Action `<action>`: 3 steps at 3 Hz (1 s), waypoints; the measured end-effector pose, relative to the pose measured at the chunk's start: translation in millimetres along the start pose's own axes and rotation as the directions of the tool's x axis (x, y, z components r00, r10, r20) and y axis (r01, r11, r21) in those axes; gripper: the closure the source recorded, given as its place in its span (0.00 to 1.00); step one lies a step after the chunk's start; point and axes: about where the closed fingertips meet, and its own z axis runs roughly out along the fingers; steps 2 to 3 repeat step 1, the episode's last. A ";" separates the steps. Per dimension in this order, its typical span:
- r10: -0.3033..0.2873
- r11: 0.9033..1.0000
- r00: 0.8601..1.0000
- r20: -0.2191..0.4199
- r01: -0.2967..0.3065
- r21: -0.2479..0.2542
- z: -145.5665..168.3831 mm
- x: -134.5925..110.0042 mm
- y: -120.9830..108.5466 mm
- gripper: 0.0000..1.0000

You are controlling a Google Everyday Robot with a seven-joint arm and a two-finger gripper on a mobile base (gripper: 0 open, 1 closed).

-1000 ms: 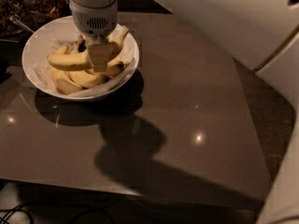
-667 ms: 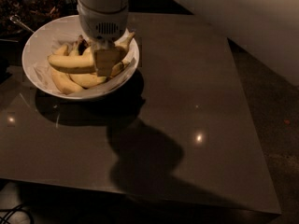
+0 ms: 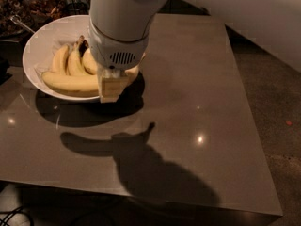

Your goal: Pick banana from white bowl

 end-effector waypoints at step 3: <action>-0.001 1.000 1.000 -0.001 0.001 0.001 -0.6 0.0 0.9 1.00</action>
Offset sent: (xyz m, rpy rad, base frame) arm 0.0000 0.0000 0.0000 0.0000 0.0000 0.0000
